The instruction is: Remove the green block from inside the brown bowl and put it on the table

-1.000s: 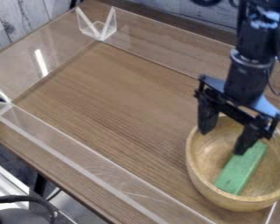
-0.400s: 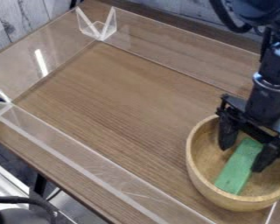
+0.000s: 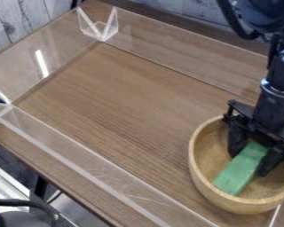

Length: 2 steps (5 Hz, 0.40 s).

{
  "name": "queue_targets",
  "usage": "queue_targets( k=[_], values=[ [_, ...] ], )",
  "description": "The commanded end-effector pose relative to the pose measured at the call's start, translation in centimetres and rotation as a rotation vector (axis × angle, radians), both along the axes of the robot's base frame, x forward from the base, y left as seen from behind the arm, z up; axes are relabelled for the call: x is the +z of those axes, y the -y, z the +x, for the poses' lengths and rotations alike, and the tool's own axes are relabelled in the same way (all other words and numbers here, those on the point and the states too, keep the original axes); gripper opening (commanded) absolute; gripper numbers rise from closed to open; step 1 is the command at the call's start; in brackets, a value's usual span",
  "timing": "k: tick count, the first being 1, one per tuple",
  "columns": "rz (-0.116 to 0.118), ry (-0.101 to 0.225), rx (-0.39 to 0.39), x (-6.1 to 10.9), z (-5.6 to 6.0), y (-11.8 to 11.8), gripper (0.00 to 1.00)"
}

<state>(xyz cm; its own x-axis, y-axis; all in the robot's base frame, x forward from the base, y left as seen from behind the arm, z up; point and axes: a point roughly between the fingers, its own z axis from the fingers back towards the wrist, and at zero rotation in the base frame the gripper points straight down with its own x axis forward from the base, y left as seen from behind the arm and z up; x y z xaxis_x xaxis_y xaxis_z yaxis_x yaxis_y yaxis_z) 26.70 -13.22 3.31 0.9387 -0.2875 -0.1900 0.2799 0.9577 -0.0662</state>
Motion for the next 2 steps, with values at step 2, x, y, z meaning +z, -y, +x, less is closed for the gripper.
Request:
queue_targets(
  k=[2],
  values=[
    [-0.031,0.04,-0.013,0.38,1.48,0.92,0.0]
  ],
)
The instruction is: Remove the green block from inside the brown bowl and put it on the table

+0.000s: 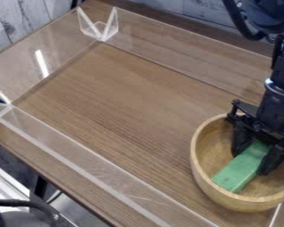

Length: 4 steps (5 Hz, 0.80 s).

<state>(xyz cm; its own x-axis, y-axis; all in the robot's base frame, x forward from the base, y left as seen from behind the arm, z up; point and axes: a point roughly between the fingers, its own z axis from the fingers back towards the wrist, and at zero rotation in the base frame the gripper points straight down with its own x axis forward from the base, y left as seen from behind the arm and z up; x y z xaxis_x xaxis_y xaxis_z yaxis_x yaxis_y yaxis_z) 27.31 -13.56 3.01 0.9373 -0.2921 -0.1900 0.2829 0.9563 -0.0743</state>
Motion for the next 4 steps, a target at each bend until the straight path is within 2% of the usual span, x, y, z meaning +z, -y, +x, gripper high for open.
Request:
queue_targets(
  k=[1,4],
  values=[
    [-0.024,0.033,-0.012,0.2,1.0,0.6,0.0],
    [-0.022,0.005,-0.013,-1.2,1.3,0.7,0.0]
  ],
)
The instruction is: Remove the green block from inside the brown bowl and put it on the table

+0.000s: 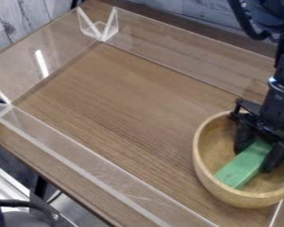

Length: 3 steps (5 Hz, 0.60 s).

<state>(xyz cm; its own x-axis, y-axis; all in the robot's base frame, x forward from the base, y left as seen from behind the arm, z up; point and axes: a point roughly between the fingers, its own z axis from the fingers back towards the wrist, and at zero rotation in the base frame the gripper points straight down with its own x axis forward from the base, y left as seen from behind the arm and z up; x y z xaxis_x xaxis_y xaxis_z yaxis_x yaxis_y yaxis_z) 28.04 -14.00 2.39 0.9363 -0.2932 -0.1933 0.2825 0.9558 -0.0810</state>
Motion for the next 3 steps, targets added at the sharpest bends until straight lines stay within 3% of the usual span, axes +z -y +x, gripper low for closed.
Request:
queue_targets(
  k=[1,3],
  values=[
    [-0.017,0.002,-0.013,-0.99,0.6,0.24,0.0],
    [-0.02,-0.012,-0.012,-1.43,0.63,0.17,0.0]
  ],
)
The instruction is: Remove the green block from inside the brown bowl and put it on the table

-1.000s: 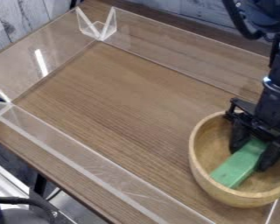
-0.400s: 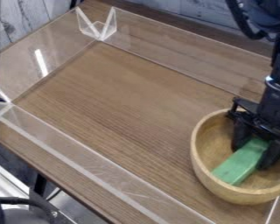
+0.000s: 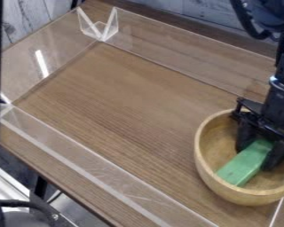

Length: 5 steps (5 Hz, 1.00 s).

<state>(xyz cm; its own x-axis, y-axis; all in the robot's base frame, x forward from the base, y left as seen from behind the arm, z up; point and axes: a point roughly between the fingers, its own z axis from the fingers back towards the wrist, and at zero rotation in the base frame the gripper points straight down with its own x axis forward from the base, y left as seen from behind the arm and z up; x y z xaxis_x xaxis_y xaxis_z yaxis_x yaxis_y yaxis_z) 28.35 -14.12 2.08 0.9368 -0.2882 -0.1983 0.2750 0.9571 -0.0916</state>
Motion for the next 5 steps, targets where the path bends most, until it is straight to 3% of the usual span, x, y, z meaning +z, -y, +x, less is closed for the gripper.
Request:
queue_targets(
  k=[1,5],
  values=[
    [-0.012,-0.012,-0.019,-1.3,0.3,0.0,0.0],
    [-0.024,0.068,0.001,2.9,0.5,-2.0,0.0]
  ],
)
